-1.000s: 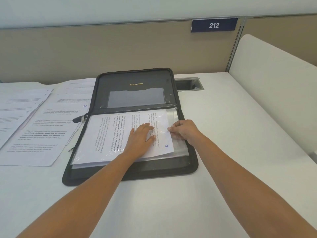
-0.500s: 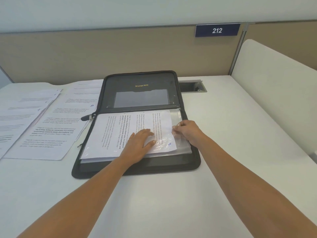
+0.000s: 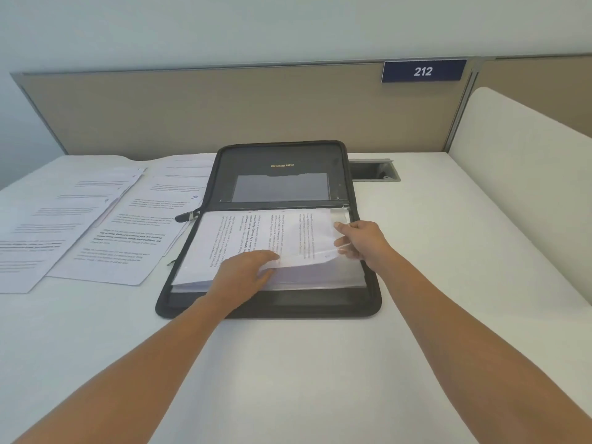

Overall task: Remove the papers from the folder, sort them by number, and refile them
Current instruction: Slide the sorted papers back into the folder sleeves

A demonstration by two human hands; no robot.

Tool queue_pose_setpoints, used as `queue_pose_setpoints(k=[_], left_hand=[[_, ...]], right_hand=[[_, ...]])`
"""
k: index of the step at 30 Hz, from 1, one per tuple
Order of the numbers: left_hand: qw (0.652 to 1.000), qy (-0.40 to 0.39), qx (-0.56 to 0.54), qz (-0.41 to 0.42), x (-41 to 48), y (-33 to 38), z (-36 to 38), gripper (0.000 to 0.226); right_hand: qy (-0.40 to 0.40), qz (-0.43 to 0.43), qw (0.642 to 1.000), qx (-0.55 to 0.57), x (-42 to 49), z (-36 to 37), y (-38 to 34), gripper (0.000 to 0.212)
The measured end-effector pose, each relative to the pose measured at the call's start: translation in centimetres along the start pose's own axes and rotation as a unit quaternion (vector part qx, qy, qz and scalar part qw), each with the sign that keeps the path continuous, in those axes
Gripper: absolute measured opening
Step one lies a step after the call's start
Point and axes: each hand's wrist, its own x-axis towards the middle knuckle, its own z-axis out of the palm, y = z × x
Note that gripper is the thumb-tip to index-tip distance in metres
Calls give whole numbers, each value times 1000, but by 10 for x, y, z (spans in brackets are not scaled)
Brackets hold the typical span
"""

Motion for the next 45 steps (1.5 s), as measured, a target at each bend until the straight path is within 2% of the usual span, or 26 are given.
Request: queue_pose_setpoints(k=[3, 7, 11, 13, 16, 18, 21, 24, 26, 27, 30, 33, 39, 42, 45], left_hand=[[998, 65, 12, 3, 4, 2, -8, 26], [994, 106, 18, 9, 20, 4, -29, 44], [983, 171, 52, 39, 47, 8, -59, 27], [979, 190, 63, 34, 65, 11, -75, 27], [977, 193, 88, 26, 93, 14, -93, 28], [976, 191, 105, 22, 109, 14, -101, 28], [972, 200, 121, 20, 133, 9, -106, 28], [967, 226, 116, 26, 152, 7, -107, 25], [952, 274, 111, 76, 164, 5, -108, 19], [946, 288, 119, 91, 169, 2, -106, 21], [950, 278, 128, 64, 176, -5, -92, 42], [955, 269, 118, 39, 171, -17, -68, 54], [963, 244, 110, 15, 146, -56, -15, 64], [979, 191, 75, -18, 134, -71, 5, 57], [991, 85, 53, -88, 123, -80, 20, 57]], right_hand=[[20, -28, 999, -20, -1, -6, -11, 21], [90, -113, 989, 23, 4, -15, -32, 22], [160, -247, 955, 30, 7, -11, -36, 31], [153, -309, 939, 16, 4, -2, -29, 34], [114, -366, 923, -25, 5, 13, -17, 28], [79, -393, 909, -116, 12, 24, -11, 22], [15, -388, 886, -253, 29, 40, -10, 15], [-32, -389, 844, -368, 55, 53, -14, 33], [-42, -369, 812, -451, 72, 60, -21, 43], [-44, -353, 797, -488, 79, 63, -24, 46], [-41, -320, 765, -557, 100, 69, -28, 52], [-45, -287, 757, -585, 118, 72, -27, 54], [-44, -257, 761, -594, 141, 73, -22, 51], [-33, -247, 762, -597, 149, 72, -19, 52], [-25, -244, 758, -605, 154, 74, -20, 53]])
